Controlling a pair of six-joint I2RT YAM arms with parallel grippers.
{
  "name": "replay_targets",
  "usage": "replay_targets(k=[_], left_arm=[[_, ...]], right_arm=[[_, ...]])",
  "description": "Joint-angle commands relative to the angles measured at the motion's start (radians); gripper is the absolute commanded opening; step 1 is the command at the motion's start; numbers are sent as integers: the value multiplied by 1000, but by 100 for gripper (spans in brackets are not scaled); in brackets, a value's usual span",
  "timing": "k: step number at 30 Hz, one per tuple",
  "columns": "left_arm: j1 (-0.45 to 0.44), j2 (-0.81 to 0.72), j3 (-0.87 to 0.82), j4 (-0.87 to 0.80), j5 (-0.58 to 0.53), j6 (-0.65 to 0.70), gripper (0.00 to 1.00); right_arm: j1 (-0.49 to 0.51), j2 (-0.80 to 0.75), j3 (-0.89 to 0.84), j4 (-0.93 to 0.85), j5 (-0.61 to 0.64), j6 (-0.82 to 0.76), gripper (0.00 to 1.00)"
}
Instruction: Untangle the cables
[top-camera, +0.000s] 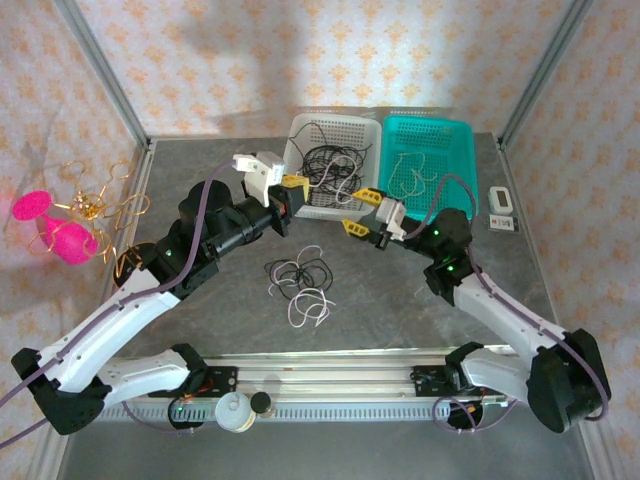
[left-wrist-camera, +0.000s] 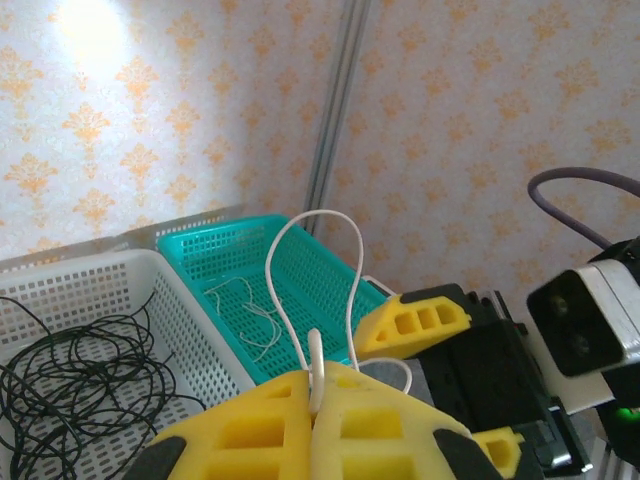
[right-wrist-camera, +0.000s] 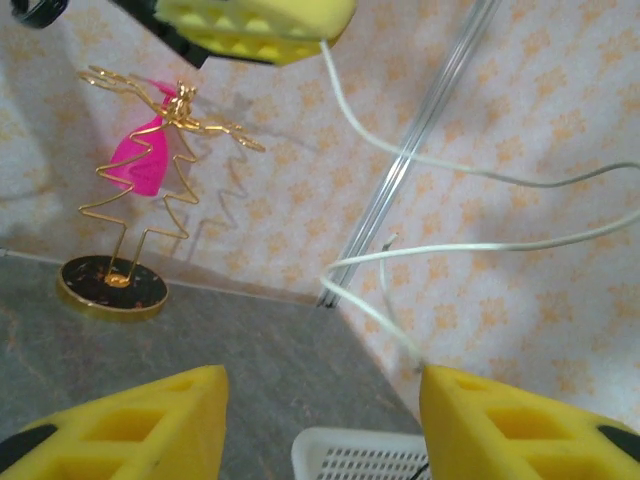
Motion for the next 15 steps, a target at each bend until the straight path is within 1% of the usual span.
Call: replay_targets(k=[1,6,8,9,14,15], left_arm=[[6,-12,18,-6,22,-16,0],[6,-11,22,-12,21,-12,0],[6,-11,21,-12,19,-10,0],[7,-11,20,-11,18,-8,0],[6,-9,19,-6,20,-8,0],[6,-9,21,-5,18,-8,0]], right_arm=[[-4,21,34,144,-37,65,50],[-3,33,55,163,-52,89,48],[-3,33,60,163,-50,96,45],[-4,33,63,164,-53,100,42],[-2,62,68,164,-62,121,19],[-2,65,67,163,-62,123,16]])
